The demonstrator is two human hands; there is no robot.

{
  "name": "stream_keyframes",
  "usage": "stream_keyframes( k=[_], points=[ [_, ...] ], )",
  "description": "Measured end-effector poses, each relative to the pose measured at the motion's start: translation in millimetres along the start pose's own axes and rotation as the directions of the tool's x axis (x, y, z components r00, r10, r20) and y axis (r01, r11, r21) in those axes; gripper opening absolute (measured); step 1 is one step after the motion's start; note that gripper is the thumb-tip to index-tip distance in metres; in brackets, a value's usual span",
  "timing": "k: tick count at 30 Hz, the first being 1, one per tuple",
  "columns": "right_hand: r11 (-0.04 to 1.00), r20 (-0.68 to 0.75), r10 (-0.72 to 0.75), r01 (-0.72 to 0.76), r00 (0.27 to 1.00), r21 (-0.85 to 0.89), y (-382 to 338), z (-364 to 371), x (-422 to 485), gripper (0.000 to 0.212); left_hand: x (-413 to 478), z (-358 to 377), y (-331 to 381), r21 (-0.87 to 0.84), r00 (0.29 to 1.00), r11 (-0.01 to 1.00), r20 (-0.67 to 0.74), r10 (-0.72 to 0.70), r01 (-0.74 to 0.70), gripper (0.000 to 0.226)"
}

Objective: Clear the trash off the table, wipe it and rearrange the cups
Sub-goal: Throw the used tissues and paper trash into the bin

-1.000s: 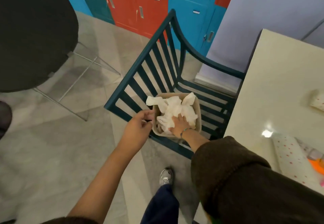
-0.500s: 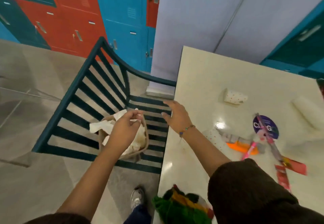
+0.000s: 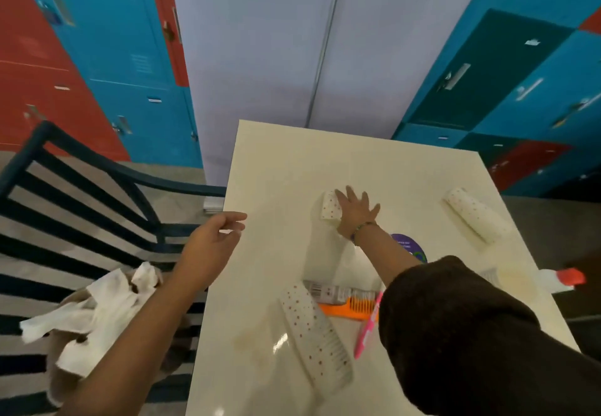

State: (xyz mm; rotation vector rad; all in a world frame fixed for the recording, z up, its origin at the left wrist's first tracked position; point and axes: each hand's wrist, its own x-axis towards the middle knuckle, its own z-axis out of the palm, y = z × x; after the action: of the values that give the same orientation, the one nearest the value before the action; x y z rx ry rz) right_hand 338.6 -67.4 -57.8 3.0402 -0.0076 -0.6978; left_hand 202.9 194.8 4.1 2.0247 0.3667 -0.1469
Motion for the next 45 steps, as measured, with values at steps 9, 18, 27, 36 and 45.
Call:
stream_keyframes(
  k=[9, 18, 27, 36, 45],
  points=[
    [0.889, -0.200, -0.066, 0.149, 0.978, 0.434, -35, 24, -25, 0.055, -36, -15, -22, -0.113, 0.993, 0.989, -0.058, -0.101, 0.094, 0.024],
    [0.653, -0.285, -0.510, 0.581, 0.812, 0.486, -231, 35, -115, 0.052, -97, -110, -97, -0.222, 0.920, 0.935, -0.220, -0.323, 0.276, 0.028],
    [0.800, 0.129, -0.594, 0.600, 0.794, -0.008, -342, 183, -169, 0.076, -144, -172, -167, -0.224, 0.867, 0.918, -0.314, -0.387, 0.329, 0.023],
    [0.804, 0.374, -0.524, 0.589, 0.765, -0.078, -362, 200, -183, 0.063, -152, -179, -185, -0.263, 0.894, 0.921, -0.270, -0.357, 0.288, 0.023],
    [0.774, 0.088, -0.418, 0.303, 0.904, 0.556, -257, 80, -239, 0.032, -155, -124, -101, -0.323, 0.961, 0.935, -0.175, -0.214, 0.149, 0.025]
  ],
)
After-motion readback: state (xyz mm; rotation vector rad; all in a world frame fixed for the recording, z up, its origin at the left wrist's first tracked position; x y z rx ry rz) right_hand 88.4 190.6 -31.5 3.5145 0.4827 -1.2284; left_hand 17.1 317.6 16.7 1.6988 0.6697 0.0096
